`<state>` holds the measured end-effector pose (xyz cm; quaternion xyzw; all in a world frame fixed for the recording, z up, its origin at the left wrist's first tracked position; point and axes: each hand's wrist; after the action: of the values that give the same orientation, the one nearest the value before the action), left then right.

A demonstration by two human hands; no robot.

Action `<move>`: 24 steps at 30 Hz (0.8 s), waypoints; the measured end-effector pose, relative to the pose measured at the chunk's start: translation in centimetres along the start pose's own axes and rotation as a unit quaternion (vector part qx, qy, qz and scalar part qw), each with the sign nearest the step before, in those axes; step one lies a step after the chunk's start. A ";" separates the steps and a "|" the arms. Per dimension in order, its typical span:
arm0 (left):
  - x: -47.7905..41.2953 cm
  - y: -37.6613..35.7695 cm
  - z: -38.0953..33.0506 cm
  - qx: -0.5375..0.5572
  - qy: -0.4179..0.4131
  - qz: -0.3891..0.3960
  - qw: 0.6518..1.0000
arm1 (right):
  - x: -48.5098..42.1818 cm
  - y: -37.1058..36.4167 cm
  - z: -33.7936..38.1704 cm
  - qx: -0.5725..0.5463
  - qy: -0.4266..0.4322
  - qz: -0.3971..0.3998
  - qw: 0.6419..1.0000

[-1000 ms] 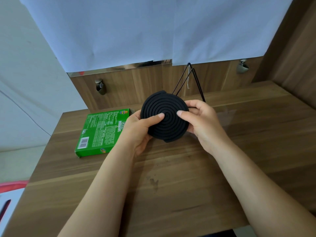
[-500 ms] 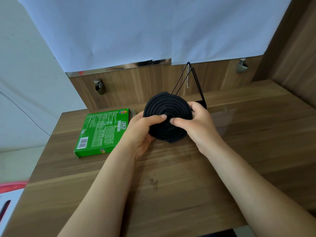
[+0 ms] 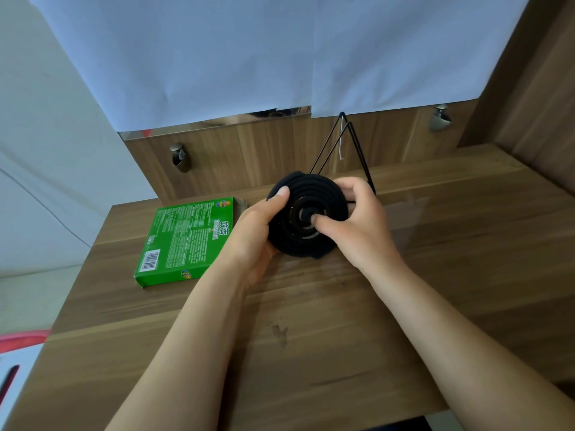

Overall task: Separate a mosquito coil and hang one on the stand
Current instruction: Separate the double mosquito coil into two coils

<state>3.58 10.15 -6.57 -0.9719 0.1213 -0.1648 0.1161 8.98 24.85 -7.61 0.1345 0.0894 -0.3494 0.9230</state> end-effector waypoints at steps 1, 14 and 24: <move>0.0 0.0 0.0 0.008 0.002 0.000 1.000 | 0.1 0.0 0.0 0.012 0.016 -0.008 1.000; 0.0 -0.1 0.1 0.043 -0.031 0.006 0.999 | 0.3 0.2 0.3 0.099 0.174 -0.052 0.978; -0.1 0.1 0.1 0.020 -0.039 -0.025 0.999 | 0.1 0.4 0.4 0.070 0.162 -0.013 0.984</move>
<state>3.50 10.15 -6.77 -0.9778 0.0888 -0.1319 0.1362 9.35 24.92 -7.23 0.2519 0.2145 -0.3403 0.8802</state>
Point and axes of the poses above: each hand's wrist, its own x-axis away from the middle knuckle, its own y-axis out of the back of the hand, z = x × y, and after that the axes turned 14 degrees about -z, right-handed
